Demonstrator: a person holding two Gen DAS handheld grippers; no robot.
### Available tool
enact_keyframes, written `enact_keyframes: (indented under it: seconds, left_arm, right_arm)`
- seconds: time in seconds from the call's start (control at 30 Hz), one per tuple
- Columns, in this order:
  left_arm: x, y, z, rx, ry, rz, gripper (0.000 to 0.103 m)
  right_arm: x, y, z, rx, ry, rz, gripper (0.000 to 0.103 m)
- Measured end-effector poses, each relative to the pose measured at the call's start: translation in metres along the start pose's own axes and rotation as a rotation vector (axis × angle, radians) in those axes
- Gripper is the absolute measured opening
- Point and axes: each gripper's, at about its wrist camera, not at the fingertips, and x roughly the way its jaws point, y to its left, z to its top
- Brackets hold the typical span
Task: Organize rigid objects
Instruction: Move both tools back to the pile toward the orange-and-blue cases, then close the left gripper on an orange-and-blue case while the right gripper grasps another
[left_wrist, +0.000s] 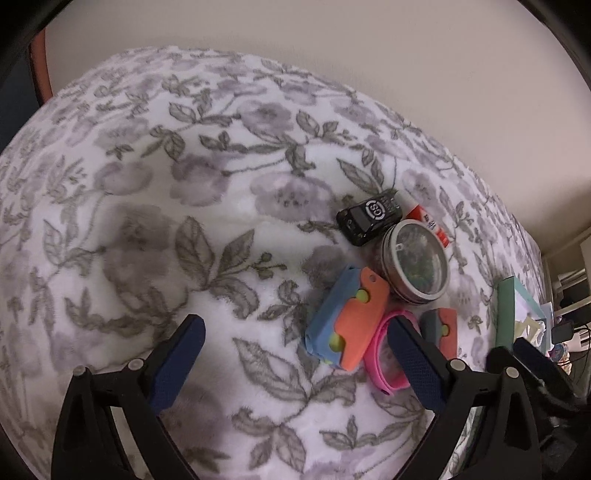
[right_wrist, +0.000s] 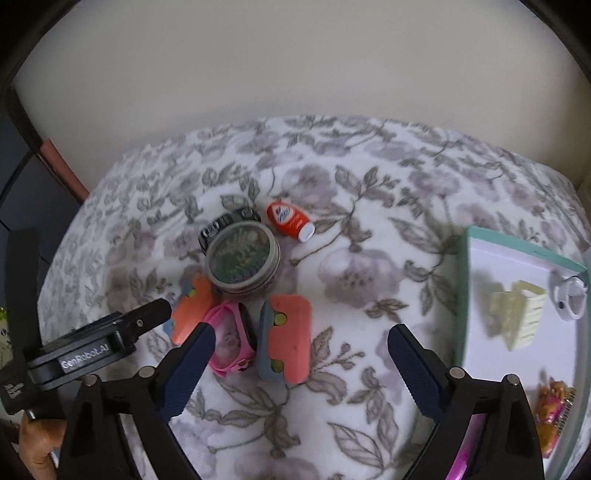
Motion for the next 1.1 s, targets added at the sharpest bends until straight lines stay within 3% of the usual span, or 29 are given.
enact_keyframes:
  seconds: [0.23, 0.33, 0.8, 0.9, 1.1]
  left_arm:
    - [0.02, -0.012, 0.008, 0.036, 0.024, -0.021, 0.096]
    - [0.027, -0.02, 0.012, 0.057, 0.026, -0.015, 0.08]
    - [0.039, -0.039, 0.014, 0.12, 0.02, 0.033, 0.079]
    - [0.035, -0.031, 0.01, 0.117, 0.011, 0.083, 0.079]
    - [0.032, -0.019, 0.005, 0.134, 0.004, 0.126, 0.068]
  right_arm:
    - [0.033, -0.003, 0.001, 0.011, 0.039, -0.006, 0.094]
    - [0.043, -0.005, -0.002, 0.018, 0.058, -0.007, 0.09]
    - [0.057, -0.003, -0.006, -0.007, 0.074, -0.048, 0.085]
    - [0.056, -0.002, -0.006, -0.029, 0.072, -0.068, 0.085]
    - [0.052, -0.001, -0.004, -0.057, 0.066, -0.107, 0.081]
